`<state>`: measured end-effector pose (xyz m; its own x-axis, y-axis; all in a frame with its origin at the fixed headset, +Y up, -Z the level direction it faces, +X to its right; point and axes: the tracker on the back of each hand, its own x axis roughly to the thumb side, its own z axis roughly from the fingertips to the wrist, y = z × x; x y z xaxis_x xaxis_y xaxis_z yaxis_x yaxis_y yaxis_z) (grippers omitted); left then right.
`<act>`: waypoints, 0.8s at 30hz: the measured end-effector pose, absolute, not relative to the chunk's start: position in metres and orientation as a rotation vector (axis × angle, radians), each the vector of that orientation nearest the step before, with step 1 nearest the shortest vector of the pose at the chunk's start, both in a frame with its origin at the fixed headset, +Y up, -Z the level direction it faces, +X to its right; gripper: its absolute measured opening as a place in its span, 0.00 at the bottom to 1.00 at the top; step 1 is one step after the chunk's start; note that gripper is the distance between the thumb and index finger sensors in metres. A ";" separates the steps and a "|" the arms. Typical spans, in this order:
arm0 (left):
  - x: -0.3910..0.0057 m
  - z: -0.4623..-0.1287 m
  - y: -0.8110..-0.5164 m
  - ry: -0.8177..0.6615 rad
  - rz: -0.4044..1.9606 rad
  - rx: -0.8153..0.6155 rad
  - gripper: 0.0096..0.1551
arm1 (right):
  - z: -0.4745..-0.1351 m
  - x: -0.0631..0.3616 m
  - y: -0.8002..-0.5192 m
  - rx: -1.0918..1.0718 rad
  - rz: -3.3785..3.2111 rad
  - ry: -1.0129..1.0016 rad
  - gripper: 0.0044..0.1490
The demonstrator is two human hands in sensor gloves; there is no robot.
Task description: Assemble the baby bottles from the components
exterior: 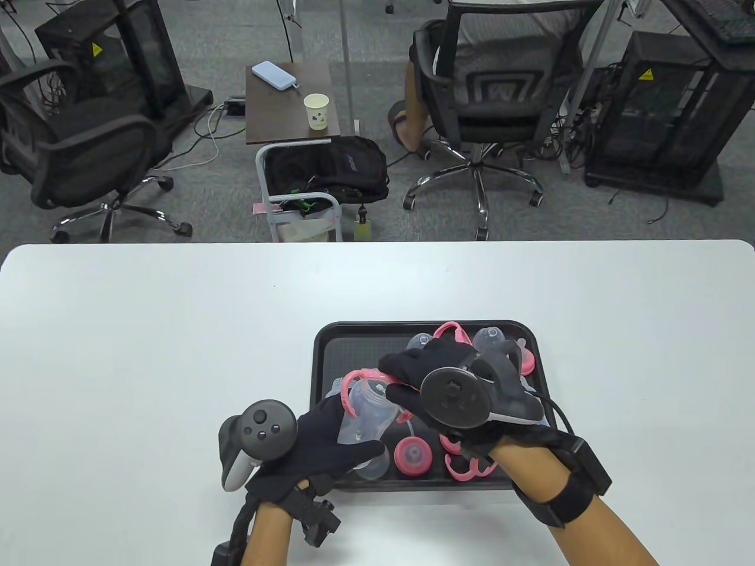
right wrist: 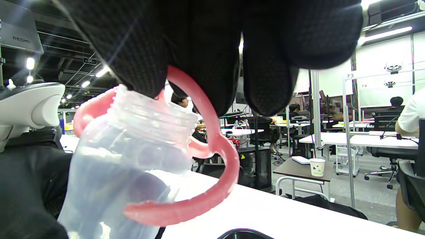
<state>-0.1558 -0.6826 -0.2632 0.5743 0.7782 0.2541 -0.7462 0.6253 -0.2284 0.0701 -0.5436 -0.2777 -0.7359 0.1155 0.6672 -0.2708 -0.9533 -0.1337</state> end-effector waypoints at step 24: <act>-0.152 -0.263 -0.685 -0.332 0.905 -0.073 0.58 | -0.237 0.070 -0.554 1.095 2.752 -0.560 0.34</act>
